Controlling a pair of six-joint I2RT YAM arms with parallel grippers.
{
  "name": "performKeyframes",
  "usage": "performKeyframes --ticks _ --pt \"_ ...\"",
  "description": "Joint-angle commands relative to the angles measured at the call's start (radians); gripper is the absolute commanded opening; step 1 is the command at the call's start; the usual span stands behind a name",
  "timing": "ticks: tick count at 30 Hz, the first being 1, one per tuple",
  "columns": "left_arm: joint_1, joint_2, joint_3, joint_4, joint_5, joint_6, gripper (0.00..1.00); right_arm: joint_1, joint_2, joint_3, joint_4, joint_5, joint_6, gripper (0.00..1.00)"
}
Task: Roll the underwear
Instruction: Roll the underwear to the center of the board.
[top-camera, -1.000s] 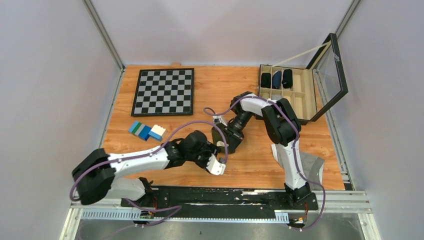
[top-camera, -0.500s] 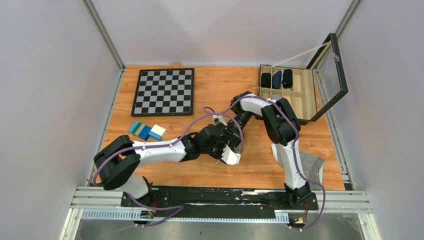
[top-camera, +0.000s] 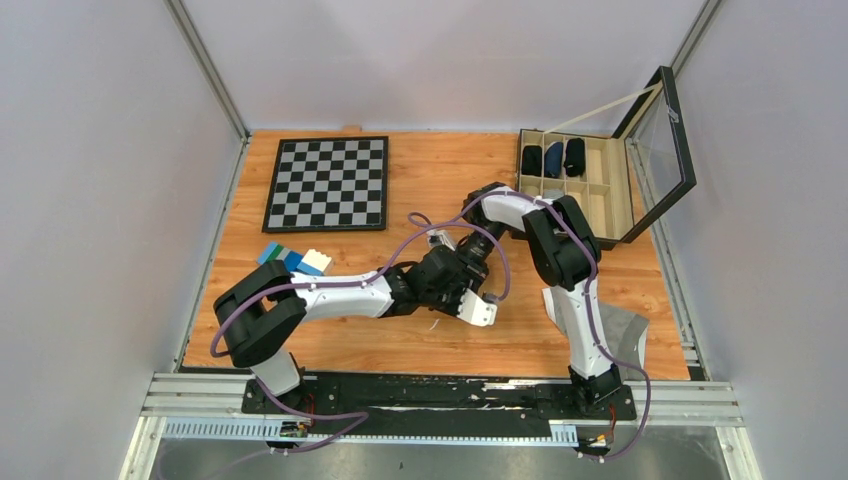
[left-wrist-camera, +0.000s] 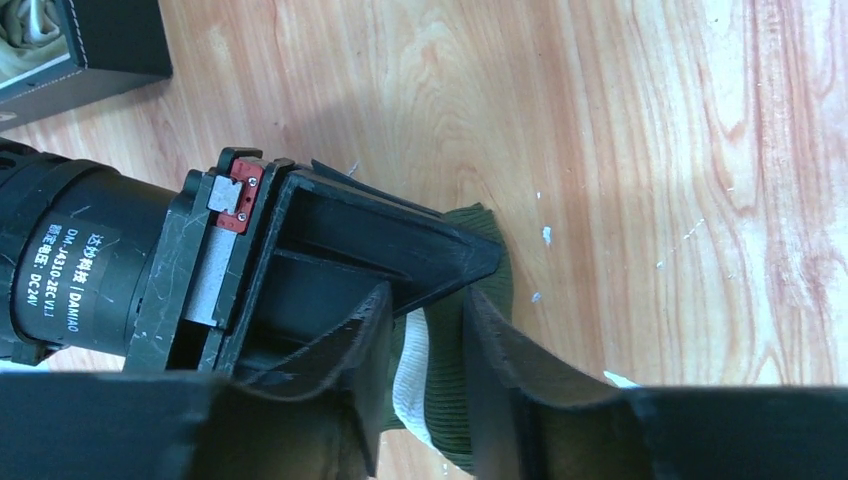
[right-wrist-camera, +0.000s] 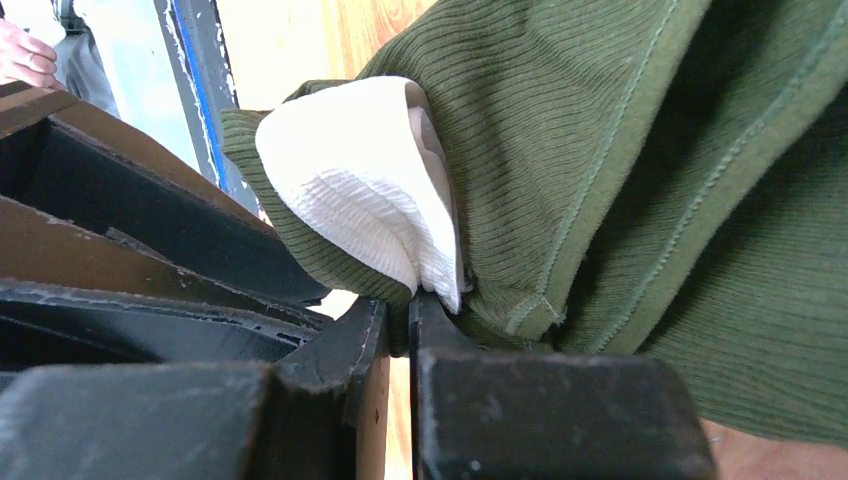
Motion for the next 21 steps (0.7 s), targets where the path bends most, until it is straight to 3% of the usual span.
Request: performKeyframes --ticks 1,4,8,15,18,21 --pt "0.022 0.012 -0.027 -0.087 -0.119 -0.073 0.45 0.011 0.010 0.005 0.006 0.035 -0.020 0.01" --pt "0.021 -0.023 -0.057 -0.102 -0.154 -0.074 0.54 0.011 0.004 0.006 0.006 0.034 -0.016 0.01" --pt "0.021 -0.060 -0.079 -0.151 -0.145 -0.099 0.54 0.011 0.006 0.015 0.007 0.030 -0.007 0.01" --pt "0.021 0.009 -0.014 -0.229 -0.210 -0.163 0.51 0.010 -0.002 0.020 0.003 0.032 0.002 0.01" --pt "0.022 -0.038 -0.040 -0.222 -0.195 -0.163 0.54 0.011 -0.009 0.017 0.001 0.034 0.000 0.01" --pt "0.022 -0.052 -0.040 -0.231 -0.187 -0.162 0.52 0.011 -0.010 0.018 0.001 0.030 0.005 0.01"
